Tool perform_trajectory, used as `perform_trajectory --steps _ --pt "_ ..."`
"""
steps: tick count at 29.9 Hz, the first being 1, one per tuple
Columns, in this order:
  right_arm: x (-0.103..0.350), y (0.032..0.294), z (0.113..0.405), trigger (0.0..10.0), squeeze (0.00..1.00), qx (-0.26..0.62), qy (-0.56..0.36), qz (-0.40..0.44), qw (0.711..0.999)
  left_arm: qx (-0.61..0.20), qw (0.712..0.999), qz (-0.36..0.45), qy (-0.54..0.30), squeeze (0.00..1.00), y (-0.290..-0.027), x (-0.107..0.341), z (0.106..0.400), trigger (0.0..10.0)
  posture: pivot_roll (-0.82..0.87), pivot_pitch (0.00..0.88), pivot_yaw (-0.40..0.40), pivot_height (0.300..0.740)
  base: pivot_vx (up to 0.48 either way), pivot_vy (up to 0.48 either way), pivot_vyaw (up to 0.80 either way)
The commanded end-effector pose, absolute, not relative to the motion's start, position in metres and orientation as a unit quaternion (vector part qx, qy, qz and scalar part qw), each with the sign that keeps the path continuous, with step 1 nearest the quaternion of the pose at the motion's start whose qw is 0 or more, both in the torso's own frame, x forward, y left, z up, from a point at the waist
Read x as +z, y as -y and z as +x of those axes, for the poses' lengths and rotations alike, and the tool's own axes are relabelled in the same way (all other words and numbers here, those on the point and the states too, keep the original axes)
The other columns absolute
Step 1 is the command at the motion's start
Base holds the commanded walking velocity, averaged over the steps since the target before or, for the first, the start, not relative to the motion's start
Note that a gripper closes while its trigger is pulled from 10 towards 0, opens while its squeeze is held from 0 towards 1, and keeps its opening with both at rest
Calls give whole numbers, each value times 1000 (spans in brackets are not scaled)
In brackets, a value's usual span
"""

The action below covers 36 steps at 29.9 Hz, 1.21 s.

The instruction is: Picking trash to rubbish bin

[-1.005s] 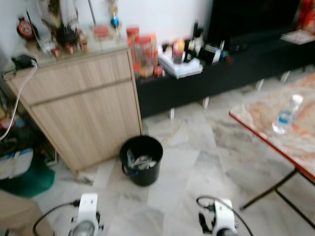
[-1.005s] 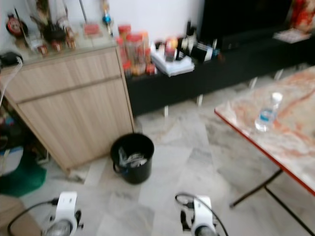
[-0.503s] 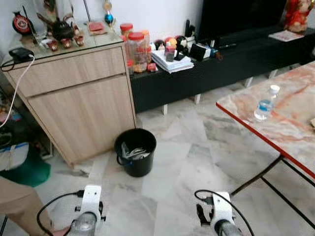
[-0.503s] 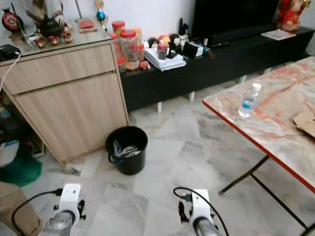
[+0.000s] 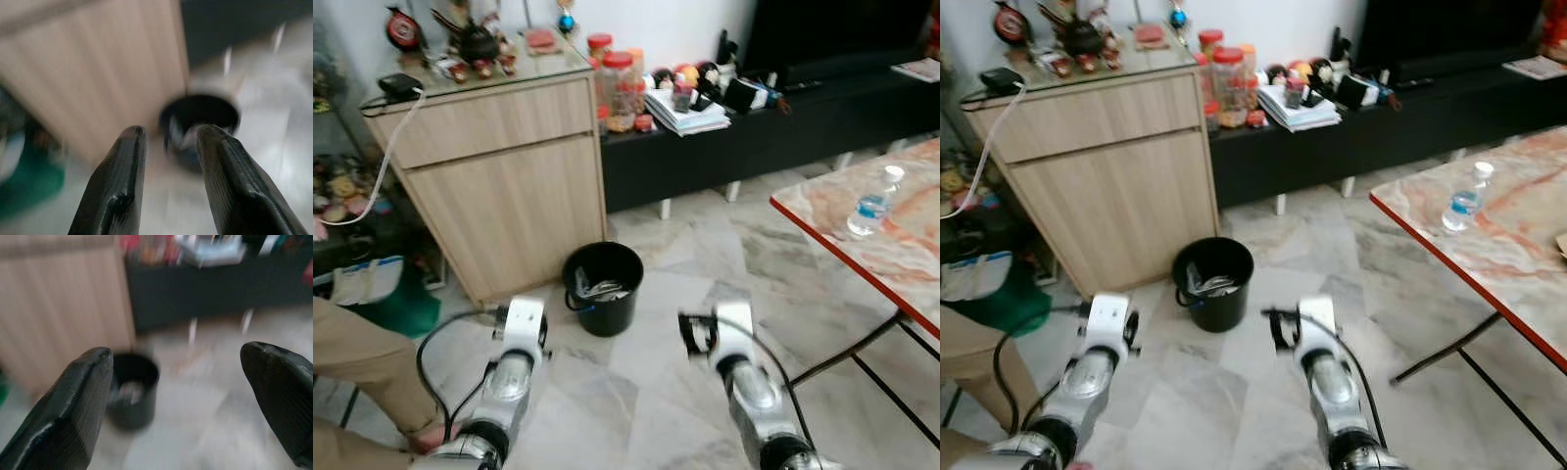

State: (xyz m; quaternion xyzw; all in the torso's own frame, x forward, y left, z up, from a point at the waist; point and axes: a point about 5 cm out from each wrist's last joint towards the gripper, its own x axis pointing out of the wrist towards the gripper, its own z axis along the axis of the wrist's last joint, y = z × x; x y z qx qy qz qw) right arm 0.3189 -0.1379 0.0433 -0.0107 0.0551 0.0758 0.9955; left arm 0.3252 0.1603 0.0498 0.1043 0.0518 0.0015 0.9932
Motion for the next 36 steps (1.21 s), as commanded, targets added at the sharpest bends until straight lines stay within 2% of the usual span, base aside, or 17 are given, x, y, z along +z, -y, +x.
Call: perform_trajectory --steps 1,3,10,24,34,36 --pt "54 138 325 10000 0 71 -26 -3 997 4 994 111 -18 0 -161 62 331 10000 -69 0 16 740 0 0 0" --pt "77 136 337 10000 0 70 22 -1 997 12 994 103 23 0 -161 81 340 10000 -62 0 14 740 0 0 0" --pt "106 131 351 10000 0 71 79 7 994 17 991 94 92 0 -155 113 354 10000 -53 0 12 740 0 0 0" --pt "96 128 345 10000 0 69 69 16 995 17 992 95 84 0 -151 111 355 10000 -48 0 10 740 0 0 -779" --pt "111 133 351 10000 0 57 96 14 994 23 990 103 89 0 -152 118 359 10000 -59 0 19 740 0 0 -800" --pt "114 134 352 10000 0 57 102 12 993 26 990 105 95 0 -151 120 360 10000 -60 0 18 740 0 -480 -800"
